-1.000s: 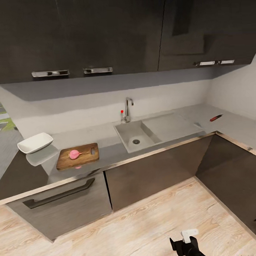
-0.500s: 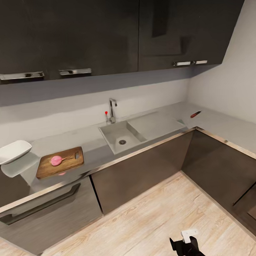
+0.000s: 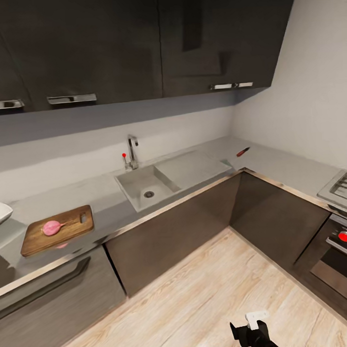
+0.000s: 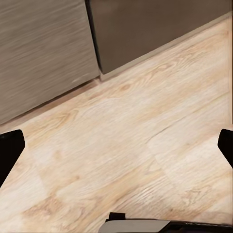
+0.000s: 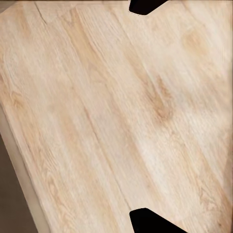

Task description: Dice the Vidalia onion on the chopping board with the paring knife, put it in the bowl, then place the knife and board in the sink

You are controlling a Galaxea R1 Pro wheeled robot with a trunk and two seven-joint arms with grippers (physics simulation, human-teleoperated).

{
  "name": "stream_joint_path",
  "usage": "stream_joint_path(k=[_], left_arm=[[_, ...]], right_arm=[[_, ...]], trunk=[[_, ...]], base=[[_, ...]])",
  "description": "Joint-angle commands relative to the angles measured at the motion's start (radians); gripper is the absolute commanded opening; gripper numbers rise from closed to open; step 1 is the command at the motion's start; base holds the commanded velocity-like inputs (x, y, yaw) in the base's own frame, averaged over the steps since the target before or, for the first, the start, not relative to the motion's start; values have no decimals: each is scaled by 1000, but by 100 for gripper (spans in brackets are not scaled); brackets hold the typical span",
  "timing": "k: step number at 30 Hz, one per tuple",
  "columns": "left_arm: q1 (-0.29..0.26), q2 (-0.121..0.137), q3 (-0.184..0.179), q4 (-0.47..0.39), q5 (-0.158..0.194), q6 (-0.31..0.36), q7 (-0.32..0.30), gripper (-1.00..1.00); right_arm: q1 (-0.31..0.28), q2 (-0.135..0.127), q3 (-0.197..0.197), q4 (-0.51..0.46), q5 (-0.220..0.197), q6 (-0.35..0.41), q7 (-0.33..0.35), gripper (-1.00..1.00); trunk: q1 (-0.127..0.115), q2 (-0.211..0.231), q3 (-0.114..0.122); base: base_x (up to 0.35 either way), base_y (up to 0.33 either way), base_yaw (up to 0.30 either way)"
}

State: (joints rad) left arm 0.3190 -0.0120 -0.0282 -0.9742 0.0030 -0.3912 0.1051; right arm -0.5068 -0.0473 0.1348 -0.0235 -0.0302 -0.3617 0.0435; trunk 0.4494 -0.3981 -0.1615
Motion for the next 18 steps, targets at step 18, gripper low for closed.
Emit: stream_joint_path(k=[18], left_arm=[[0, 0, -2, 6, 0, -1, 7, 100]], right_arm=[[-1, 0, 5, 2, -2, -3, 3, 100]], trunk=[[1, -2, -2]], base=[[0, 0, -19]])
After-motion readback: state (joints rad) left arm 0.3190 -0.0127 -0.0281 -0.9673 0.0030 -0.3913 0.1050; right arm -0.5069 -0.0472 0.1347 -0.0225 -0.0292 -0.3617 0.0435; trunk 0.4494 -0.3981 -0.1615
